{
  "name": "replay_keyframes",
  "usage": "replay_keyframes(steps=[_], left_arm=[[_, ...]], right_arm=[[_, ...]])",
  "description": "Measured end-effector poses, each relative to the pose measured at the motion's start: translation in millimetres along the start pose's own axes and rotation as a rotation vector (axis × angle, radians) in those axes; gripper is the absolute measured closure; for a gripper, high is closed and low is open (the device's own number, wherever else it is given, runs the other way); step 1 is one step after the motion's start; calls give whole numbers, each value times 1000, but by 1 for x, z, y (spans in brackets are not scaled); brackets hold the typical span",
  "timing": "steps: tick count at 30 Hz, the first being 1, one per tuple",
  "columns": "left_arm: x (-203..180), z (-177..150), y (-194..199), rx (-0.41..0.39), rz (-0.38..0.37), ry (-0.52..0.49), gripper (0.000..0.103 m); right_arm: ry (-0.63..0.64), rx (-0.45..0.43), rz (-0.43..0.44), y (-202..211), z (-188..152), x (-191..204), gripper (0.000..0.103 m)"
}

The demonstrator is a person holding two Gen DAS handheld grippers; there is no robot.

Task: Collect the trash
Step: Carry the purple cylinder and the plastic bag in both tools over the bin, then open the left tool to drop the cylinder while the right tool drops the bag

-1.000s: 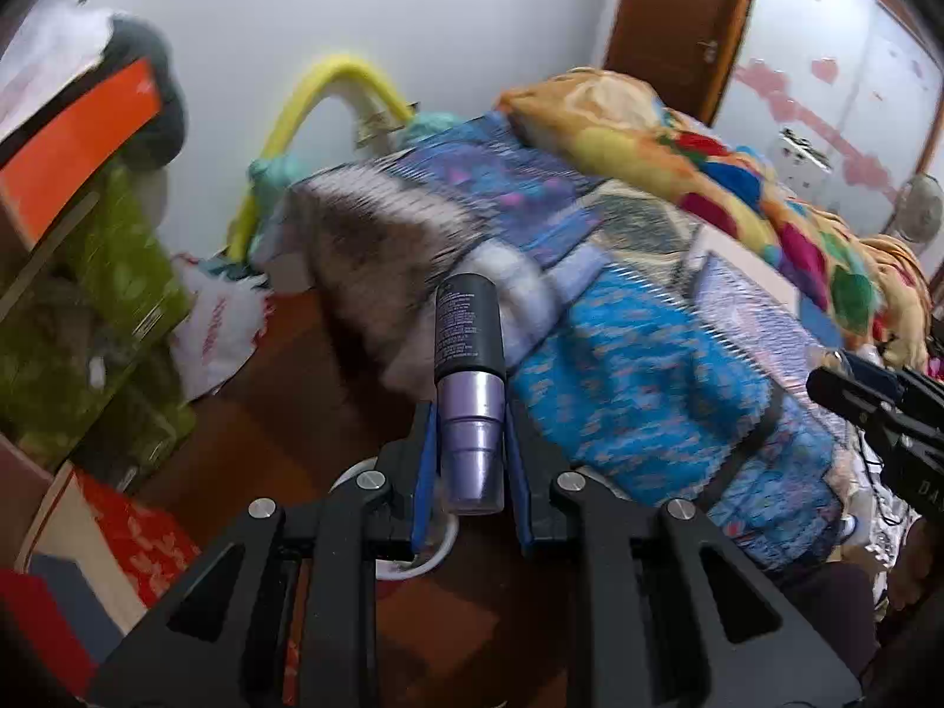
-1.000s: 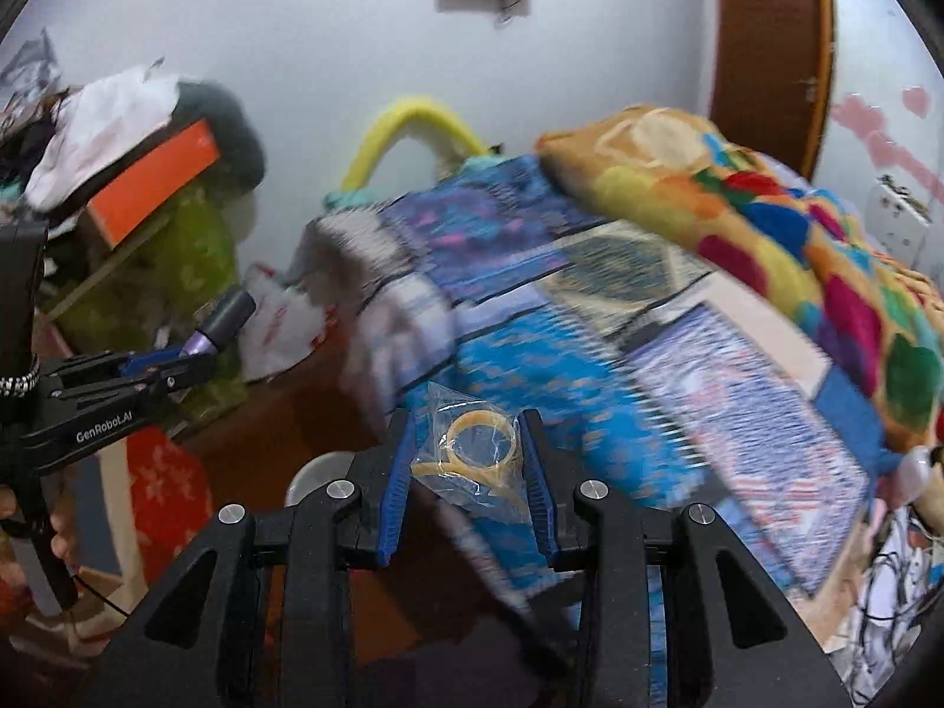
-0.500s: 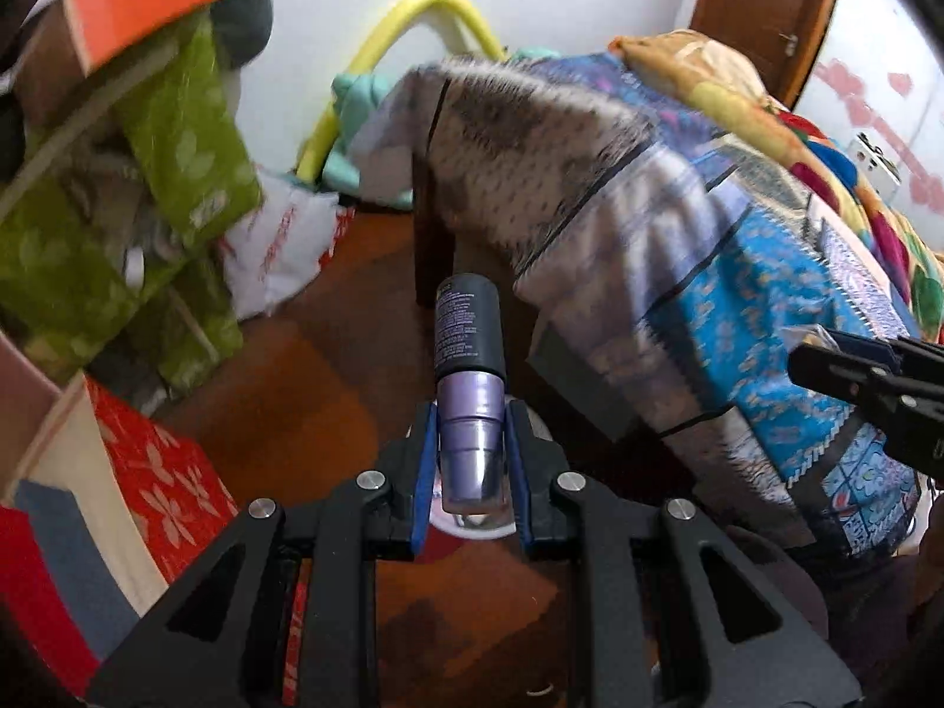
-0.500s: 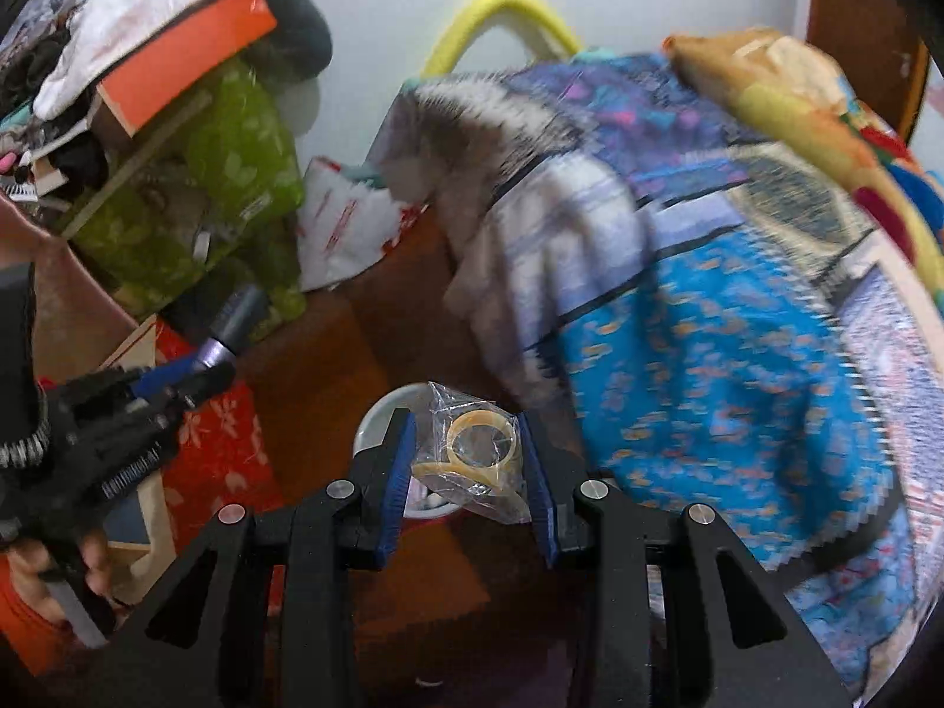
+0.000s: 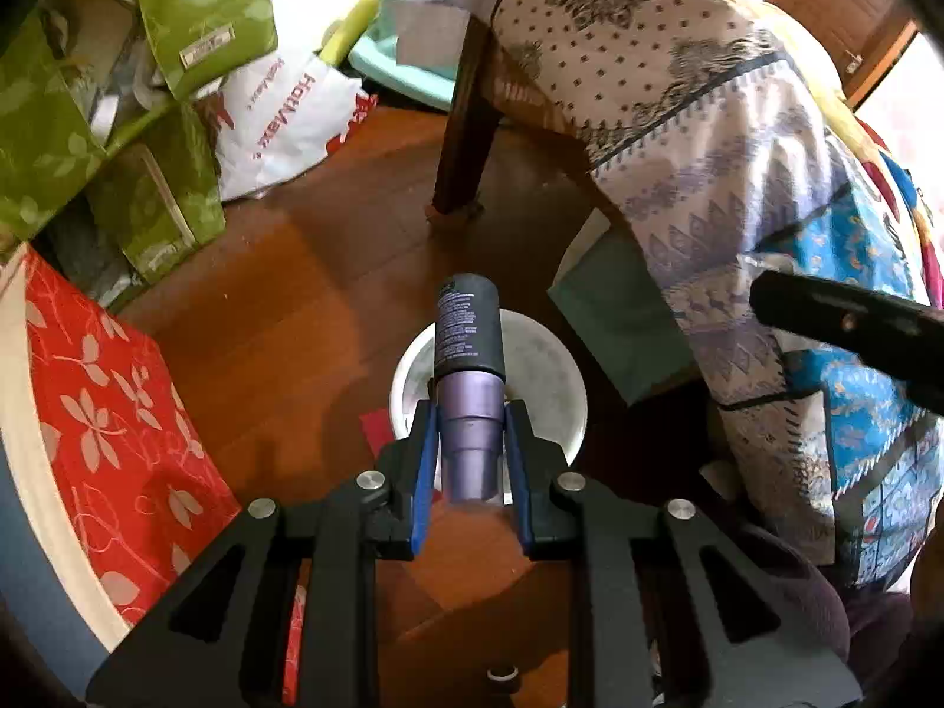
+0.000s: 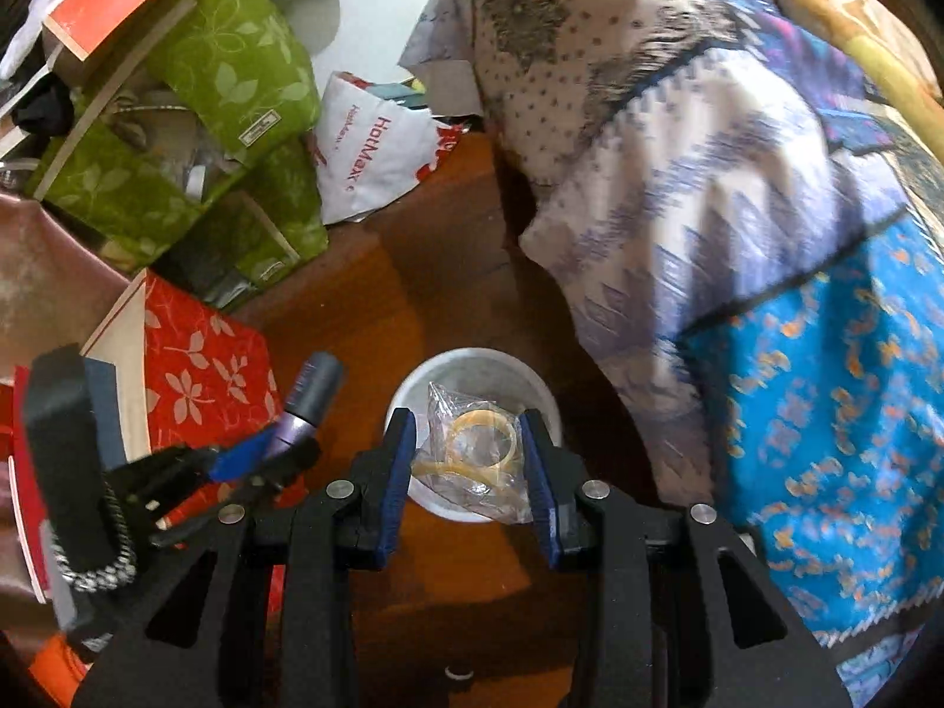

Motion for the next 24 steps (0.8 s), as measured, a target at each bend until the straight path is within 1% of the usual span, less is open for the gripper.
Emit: replay_keyframes(steps=[3,4,5,7,10,13,15,17,20,24], left_arm=[[0,5,-7,9,11,-1,81],[-1,8,-9,13,8,-1,81],[-1,10,-10,15,5,-1,81],[-6,16,-12,16,4,-14,81],[-17,25,-14,20,15,-49,81],[-25,32,-14,12,6,-49,81],[-29,35,-15,29,12,-50,72],[-33,35,-15,41,25,-50,67],[-36,33,-7,47,20,-48,68],[-44,24,19,27,25,-72,67]], right_arm=[[0,9,43,-3,9,2,68],[-2,11,51,-3,11,1,62],[-7,15,52,-3,13,0,53],[-22,2,50,-1,14,-5,49],[-24,-9,31,2,14,-12,49],[-39,-14,20,5,12,-20,49],[-57,-16,20,10,7,-27,49],[-61,-23,12,15,5,-31,49],[-73,-53,-38,28,-5,-35,49],[-82,-96,-51,54,-21,-38,49]])
Point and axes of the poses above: each gripper's, at about its wrist camera, not at the fingertips, and y roughly against the way its jaws point, x to its left, z to its top, the point moved 1 cm from there along -y, roughly the way its jaws point, and after that the axes turned 8 degrees about x, right-handed, at the moved point
